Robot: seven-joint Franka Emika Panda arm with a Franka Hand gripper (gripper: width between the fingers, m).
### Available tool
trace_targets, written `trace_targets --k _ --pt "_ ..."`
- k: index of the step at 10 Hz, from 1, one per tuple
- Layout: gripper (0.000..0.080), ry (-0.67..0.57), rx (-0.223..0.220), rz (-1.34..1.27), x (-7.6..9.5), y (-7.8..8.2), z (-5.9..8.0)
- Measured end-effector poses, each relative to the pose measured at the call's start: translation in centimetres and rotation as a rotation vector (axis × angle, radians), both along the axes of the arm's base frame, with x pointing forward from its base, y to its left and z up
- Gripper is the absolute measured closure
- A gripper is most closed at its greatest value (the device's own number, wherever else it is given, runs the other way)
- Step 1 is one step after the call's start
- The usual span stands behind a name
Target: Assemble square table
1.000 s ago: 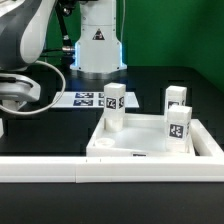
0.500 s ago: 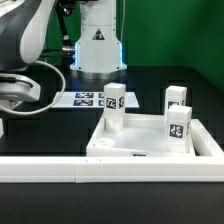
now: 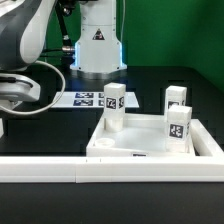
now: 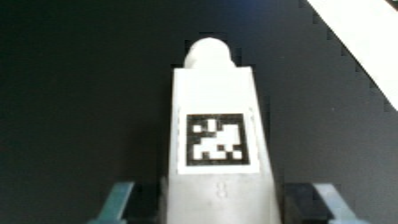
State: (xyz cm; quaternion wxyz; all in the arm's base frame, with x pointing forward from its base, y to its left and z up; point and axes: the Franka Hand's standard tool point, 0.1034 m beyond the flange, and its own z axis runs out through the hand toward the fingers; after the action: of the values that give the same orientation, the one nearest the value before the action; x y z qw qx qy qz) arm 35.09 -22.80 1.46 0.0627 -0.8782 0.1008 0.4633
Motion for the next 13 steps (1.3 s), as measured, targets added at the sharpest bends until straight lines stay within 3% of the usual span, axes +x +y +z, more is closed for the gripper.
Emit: trace_targets --k 2,3,4,5,6,9,10,11,12,13 --pt "0.0509 -0.002 0.0 0.0 0.2 0.1 0.1" --pt "0.0509 0.03 0.0 -0.027 1.1 1.0 2.2" --pt "0.0509 0.057 -0.014 -0.058 3.5 2.2 5.4" --pt "0.0509 0.062 -0.026 -0.057 5.9 2.9 7.7" --pt "0.0509 0.047 -0.026 -0.047 7.0 3.0 8.6" --pt "0.0509 0.013 -0.039 -0.043 7.1 2.6 8.1" --pt "0.0509 -0.037 -0.07 -0.037 8.2 2.5 7.7" --pt "0.0509 -0.129 -0.117 -0.017 10.5 3.2 8.2" --pt "0.0509 -0.159 -0.127 -0.013 12.1 4.5 10.2" --pt "0.0509 -0.218 -0.146 -0.005 14.3 4.8 12.2"
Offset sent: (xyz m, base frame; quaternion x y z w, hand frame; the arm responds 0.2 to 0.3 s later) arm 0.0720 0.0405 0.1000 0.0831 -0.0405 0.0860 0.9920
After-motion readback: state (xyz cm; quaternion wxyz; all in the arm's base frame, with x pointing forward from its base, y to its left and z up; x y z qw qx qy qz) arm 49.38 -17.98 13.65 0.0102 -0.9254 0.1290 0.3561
